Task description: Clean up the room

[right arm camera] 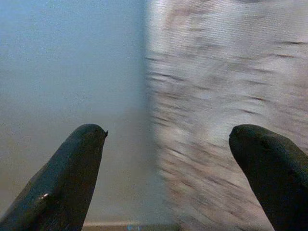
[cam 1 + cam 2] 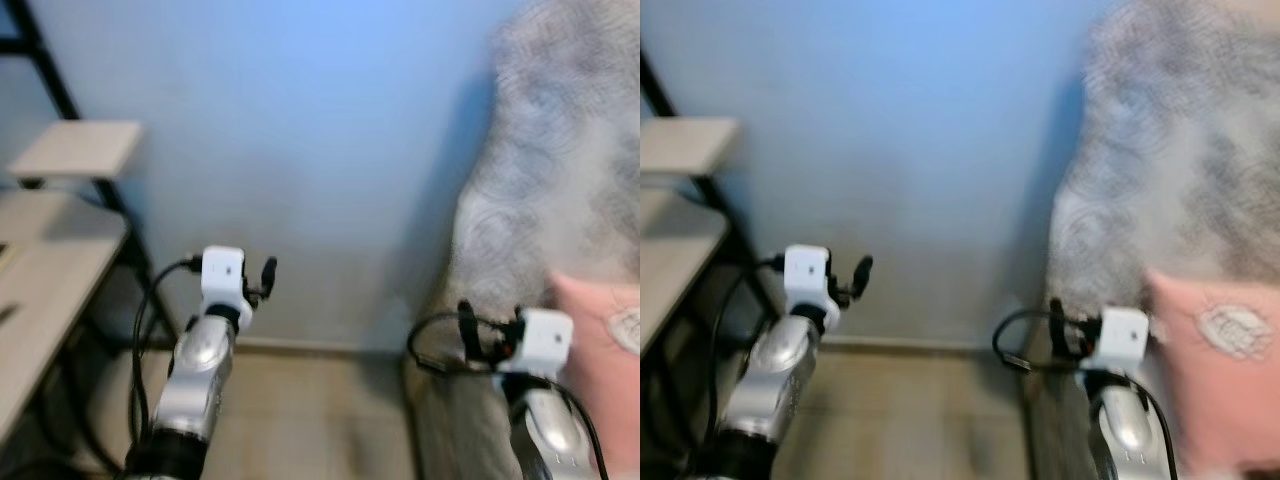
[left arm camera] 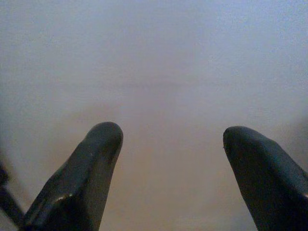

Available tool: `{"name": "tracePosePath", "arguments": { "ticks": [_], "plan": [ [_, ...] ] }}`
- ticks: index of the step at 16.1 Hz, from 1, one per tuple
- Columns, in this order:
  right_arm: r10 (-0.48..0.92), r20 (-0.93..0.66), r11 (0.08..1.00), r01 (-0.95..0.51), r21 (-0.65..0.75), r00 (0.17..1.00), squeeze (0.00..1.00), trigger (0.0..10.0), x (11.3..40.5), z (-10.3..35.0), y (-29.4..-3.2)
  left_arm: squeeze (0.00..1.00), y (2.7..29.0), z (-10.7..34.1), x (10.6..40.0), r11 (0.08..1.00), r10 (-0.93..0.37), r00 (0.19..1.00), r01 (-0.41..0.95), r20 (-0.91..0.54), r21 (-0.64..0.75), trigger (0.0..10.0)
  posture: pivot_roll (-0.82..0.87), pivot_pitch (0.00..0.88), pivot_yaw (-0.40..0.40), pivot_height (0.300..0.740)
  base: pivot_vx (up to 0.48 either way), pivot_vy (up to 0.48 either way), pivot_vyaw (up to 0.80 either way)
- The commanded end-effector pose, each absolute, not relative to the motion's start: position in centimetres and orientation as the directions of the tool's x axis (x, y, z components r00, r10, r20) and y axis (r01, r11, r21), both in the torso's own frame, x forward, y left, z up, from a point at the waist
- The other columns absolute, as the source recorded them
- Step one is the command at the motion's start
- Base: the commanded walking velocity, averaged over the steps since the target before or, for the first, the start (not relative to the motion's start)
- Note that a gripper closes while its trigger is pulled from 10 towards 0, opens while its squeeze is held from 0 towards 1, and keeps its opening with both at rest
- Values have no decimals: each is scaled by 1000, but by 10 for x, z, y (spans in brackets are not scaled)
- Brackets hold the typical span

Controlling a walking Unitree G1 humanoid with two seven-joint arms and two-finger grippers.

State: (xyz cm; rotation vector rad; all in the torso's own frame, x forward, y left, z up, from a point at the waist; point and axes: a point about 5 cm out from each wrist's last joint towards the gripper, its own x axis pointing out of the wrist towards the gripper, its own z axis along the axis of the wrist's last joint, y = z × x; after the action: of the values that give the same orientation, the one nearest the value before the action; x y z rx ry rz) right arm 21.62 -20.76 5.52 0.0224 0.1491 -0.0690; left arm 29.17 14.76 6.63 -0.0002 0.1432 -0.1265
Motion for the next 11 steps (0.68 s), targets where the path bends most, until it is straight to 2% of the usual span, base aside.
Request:
{"name": "tracePosePath", "arguments": {
  "ticks": [1, 11],
  "plan": [
    [-57, -163, 998, 61, 16, 985, 514, 10000, 215, 52, -205, 0, 147, 65, 291, 991, -132, 979, 133, -154, -3, 10000, -3, 17, 6, 740, 0, 0, 0],
    [-54, -165, 998, 56, 9, 985, 514, 10000, 214, 52, -205, 0, 144, 65, 291, 990, -137, 979, 138, -152, -1, 10000, -7, 17, 3, 740, 0, 0, 0]
  ]
}}
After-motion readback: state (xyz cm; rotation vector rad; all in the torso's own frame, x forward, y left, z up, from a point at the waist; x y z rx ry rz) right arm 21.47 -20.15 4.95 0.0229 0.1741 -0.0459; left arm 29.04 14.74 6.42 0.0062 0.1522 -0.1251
